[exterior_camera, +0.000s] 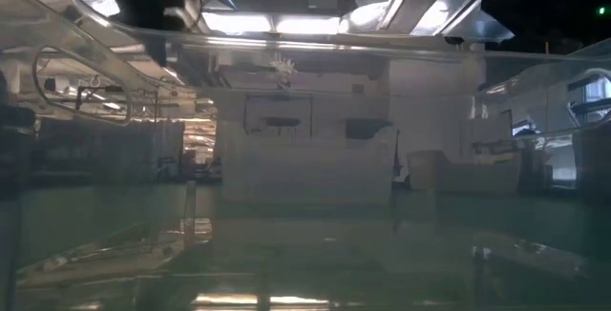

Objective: Sort spices by type
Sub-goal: Put the top left black seasoning bottle into the top middle white bin

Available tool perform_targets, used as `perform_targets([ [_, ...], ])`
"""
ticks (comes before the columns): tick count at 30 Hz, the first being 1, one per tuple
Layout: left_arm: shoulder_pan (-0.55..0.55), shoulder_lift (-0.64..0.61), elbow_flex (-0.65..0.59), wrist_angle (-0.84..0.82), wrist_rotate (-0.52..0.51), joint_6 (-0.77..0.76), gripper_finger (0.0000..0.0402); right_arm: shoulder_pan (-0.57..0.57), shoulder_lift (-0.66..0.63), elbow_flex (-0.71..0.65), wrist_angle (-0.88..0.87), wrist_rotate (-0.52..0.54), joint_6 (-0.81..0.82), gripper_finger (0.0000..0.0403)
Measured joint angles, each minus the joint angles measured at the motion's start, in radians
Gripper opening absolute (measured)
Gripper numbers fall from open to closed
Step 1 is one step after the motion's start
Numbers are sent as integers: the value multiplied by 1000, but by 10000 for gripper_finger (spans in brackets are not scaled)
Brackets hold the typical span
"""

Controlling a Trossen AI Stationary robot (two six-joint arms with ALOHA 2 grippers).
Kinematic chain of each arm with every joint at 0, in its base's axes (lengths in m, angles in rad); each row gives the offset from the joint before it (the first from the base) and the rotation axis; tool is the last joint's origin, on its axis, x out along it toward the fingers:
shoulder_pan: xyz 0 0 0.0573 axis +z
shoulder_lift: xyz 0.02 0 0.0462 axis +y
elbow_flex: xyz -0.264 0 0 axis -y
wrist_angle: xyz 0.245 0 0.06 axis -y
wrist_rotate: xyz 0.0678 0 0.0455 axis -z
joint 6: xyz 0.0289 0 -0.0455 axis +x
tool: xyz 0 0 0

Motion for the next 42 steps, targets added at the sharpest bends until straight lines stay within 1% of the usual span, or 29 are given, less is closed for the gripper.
perform_targets([
  [2, 50, 47, 10, -32, 74, 9, 0, 0, 35, 25, 22, 0, -22, 37],
  [3, 67, 66, 11, -36, 86, 10, 0, 0, 56, 37, 18, 1, -34, 37],
  [7, 121, 132, 11, -31, 87, 56, 2, 0, 142, 96, 3, 10, -114, 37],
  [10, 154, 159, 11, -24, 86, 69, 21, 0, 208, 149, 10, 11, -170, 37],
  [13, 184, 174, 11, -25, 86, 112, 59, 0, 288, 202, 16, 11, -231, 37],
  [16, 213, 177, 11, -29, 87, 115, 107, 0, 373, 267, 30, 25, -276, 37],
  [18, 233, 177, 11, -44, 90, 98, 141, 0, 432, 313, 29, 52, -295, 37],
  [22, 285, 177, 11, -123, 103, 37, 203, 0, 557, 402, 32, 109, -328, 37],
  [24, 287, 177, 11, -142, 124, 10, 227, 0, 626, 441, 33, 125, -356, 37],
  [26, 285, 177, 11, -159, 131, -2, 242, 0, 688, 470, 31, 155, -382, 37],
  [29, 285, 178, 11, -166, 132, -27, 249, -10, 773, 488, 31, 192, -423, 37],
  [32, 286, 197, 11, -169, 116, -54, 250, -49, 840, 499, 32, 192, -455, 37],
  [35, 281, 235, 11, -195, 75, -73, 250, -97, 888, 520, 34, 191, -475, 37],
  [38, 263, 291, 11, -226, 10, -118, 250, -145, 916, 533, 40, 164, -465, 37],
  [42, 261, 362, 11, -265, -27, -153, 250, -192, 937, 533, 35, 114, -439, 37],
])
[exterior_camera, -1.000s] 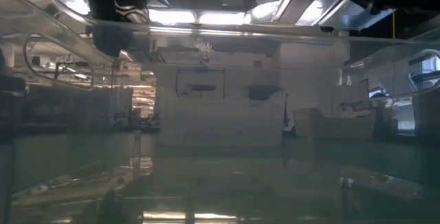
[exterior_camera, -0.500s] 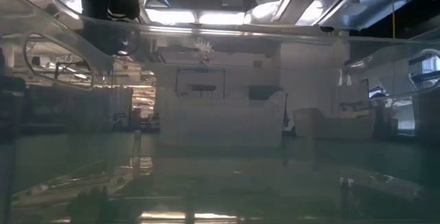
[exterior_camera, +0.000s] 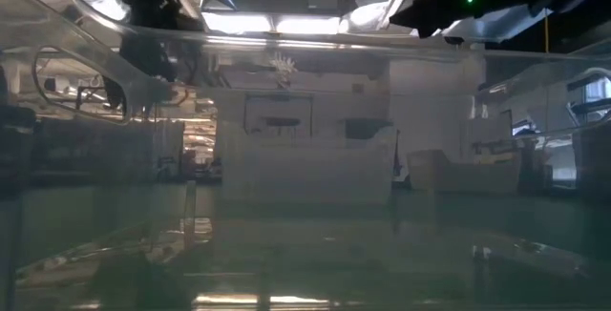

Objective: Sort spices by type
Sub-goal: Put the top left black seasoning bottle into the top middle white bin

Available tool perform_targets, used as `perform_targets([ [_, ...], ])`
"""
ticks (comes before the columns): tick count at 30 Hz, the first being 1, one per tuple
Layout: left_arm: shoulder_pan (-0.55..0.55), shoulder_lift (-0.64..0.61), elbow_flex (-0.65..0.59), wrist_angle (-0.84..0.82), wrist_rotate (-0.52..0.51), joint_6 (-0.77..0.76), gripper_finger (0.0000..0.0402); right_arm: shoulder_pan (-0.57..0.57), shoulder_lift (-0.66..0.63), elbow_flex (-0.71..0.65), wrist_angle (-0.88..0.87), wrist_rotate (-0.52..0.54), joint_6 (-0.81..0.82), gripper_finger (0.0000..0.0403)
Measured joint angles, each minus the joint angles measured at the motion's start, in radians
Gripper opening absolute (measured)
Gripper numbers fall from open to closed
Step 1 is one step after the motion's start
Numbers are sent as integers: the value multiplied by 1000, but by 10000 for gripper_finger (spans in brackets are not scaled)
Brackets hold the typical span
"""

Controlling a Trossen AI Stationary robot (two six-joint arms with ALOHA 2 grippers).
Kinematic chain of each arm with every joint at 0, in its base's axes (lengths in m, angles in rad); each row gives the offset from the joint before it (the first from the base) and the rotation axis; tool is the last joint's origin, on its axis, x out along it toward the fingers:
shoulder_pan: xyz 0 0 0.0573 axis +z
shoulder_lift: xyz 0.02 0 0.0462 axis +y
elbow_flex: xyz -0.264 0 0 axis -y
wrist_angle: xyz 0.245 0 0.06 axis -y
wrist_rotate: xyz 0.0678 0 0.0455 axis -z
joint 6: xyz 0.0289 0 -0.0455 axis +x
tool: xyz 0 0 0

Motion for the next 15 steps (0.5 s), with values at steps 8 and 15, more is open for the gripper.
perform_targets([
  [8, 8, 74, 0, -14, 6, -31, 250, -12, -2, 0, 41, -24, 6, 37],
  [15, 11, 79, 0, 45, 4, -47, 250, -12, -2, 0, 21, -74, 20, 37],
])
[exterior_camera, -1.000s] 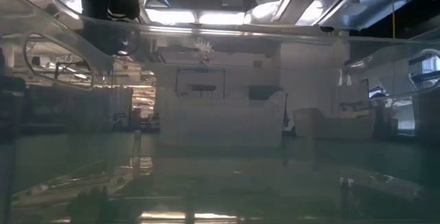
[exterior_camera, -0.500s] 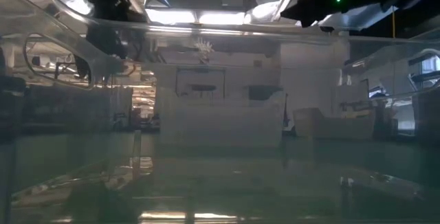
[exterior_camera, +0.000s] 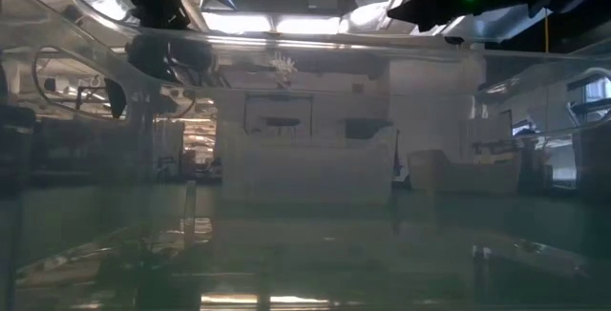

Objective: Sort spices by type
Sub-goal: Put the top left black seasoning bottle into the top middle white bin

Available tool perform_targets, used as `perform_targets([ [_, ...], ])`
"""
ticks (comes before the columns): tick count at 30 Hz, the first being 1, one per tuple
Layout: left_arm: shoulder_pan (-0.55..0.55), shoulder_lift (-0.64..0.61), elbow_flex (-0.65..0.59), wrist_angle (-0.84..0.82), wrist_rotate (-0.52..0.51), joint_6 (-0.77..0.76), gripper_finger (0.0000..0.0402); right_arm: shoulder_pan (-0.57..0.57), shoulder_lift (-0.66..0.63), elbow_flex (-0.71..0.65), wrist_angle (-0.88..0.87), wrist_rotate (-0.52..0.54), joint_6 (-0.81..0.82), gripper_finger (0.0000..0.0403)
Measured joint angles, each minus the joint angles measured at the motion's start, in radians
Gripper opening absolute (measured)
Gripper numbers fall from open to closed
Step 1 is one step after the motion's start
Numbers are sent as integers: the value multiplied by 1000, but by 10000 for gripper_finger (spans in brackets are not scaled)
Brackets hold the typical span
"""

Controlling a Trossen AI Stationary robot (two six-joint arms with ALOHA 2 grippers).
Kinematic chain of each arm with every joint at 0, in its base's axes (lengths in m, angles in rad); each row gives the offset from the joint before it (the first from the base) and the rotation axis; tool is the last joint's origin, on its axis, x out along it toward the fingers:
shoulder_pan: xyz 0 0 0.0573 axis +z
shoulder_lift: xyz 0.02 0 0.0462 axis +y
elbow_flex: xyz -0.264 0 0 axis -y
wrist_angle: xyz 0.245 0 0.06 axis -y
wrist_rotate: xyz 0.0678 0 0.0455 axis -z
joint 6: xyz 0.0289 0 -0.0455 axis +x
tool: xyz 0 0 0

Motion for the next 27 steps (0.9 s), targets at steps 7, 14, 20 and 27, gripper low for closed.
perform_targets([
  [7, 8, 0, 0, 13, -5, 1, 250, 0, 0, 0, -2, 0, 1, 37],
  [14, 4, 1, -39, 32, -38, 22, 250, 0, 0, 0, -2, 0, 1, 37],
  [20, -6, 1, -51, 55, -60, 21, 250, 0, 0, 0, -1, -7, 1, 37],
  [27, -6, 16, -51, 61, -60, 4, 250, 0, 0, 0, -2, -8, 9, 37],
])
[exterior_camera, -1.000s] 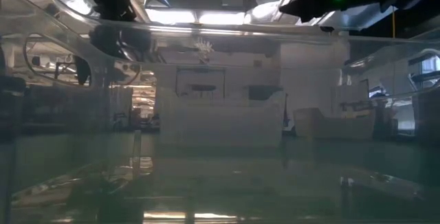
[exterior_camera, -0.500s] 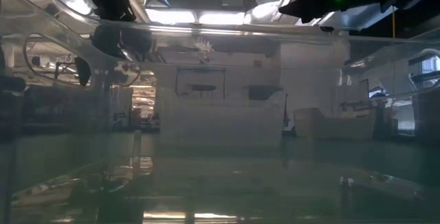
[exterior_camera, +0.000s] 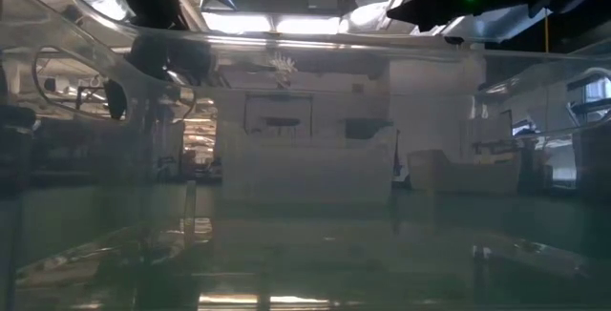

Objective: Sort spices by type
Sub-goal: Put the top left black seasoning bottle into the top middle white bin

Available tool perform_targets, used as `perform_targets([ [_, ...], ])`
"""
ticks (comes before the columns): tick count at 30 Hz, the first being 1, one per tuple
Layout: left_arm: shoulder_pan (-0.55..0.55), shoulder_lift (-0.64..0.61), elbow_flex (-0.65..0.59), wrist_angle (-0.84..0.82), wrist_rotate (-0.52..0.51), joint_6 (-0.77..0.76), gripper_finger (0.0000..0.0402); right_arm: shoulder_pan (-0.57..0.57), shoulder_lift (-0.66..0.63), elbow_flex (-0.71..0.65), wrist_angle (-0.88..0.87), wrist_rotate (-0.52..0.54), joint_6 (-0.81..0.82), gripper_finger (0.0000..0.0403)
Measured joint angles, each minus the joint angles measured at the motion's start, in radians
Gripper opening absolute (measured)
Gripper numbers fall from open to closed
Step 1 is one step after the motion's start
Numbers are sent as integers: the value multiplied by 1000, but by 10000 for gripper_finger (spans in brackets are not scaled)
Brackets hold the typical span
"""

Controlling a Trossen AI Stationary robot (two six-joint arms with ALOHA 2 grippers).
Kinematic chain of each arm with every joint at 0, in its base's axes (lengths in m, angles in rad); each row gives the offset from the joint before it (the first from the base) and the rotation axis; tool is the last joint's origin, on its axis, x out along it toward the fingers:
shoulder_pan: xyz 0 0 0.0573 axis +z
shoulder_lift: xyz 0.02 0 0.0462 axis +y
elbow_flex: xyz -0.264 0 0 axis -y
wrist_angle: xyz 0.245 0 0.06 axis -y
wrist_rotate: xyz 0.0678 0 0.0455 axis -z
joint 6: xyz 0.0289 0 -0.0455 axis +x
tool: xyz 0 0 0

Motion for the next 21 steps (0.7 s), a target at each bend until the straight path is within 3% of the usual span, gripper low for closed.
perform_targets([
  [9, 7, 121, 2, 0, -28, 12, 251, 0, 0, 0, -5, 0, 0, 37],
  [21, -24, 61, 2, -32, 50, 29, 251, 0, 0, 0, -5, 0, 0, 37],
])
